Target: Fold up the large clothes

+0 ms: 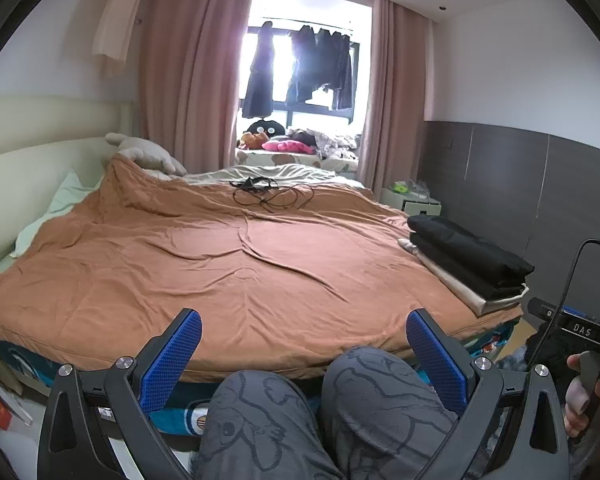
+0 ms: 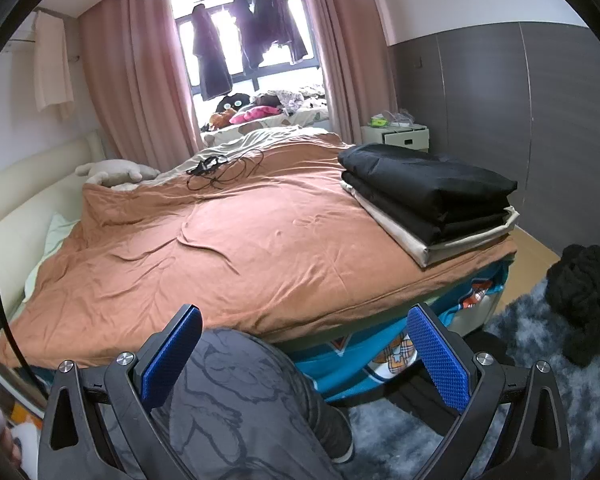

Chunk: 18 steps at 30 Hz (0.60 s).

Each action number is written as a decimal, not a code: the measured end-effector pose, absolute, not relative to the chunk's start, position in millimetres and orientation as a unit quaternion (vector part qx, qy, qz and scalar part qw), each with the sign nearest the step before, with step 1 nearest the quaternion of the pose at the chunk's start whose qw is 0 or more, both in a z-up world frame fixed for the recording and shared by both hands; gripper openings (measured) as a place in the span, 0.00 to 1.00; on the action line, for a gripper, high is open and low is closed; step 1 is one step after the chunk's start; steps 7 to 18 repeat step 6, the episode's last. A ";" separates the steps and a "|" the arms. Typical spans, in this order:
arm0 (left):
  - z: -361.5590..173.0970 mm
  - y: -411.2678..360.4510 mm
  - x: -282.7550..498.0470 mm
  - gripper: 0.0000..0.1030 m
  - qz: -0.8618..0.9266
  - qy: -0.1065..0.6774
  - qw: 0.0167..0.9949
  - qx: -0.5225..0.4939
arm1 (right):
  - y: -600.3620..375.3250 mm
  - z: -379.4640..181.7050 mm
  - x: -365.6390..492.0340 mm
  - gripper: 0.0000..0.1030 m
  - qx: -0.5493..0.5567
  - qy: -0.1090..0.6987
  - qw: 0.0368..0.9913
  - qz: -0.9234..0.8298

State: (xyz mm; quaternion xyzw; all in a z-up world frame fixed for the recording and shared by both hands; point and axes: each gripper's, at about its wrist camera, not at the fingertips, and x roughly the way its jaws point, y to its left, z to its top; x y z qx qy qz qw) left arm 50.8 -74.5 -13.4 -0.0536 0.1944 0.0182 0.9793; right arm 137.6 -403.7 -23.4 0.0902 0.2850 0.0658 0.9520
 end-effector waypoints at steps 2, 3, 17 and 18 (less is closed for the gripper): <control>-13.3 -75.4 50.8 1.00 0.018 0.194 0.979 -0.053 | -404.1 -23.4 137.7 1.00 0.091 0.285 0.952 0.067; -13.3 -75.1 50.7 1.00 0.018 0.194 0.980 -0.052 | -404.2 -23.4 137.8 1.00 0.090 0.285 0.952 0.067; -12.9 -76.1 50.1 1.00 0.014 0.194 0.980 -0.050 | -405.2 -23.9 137.4 1.00 0.091 0.286 0.952 0.066; -12.9 -76.1 50.1 1.00 0.014 0.194 0.980 -0.050 | -405.2 -23.9 137.4 1.00 0.091 0.286 0.952 0.066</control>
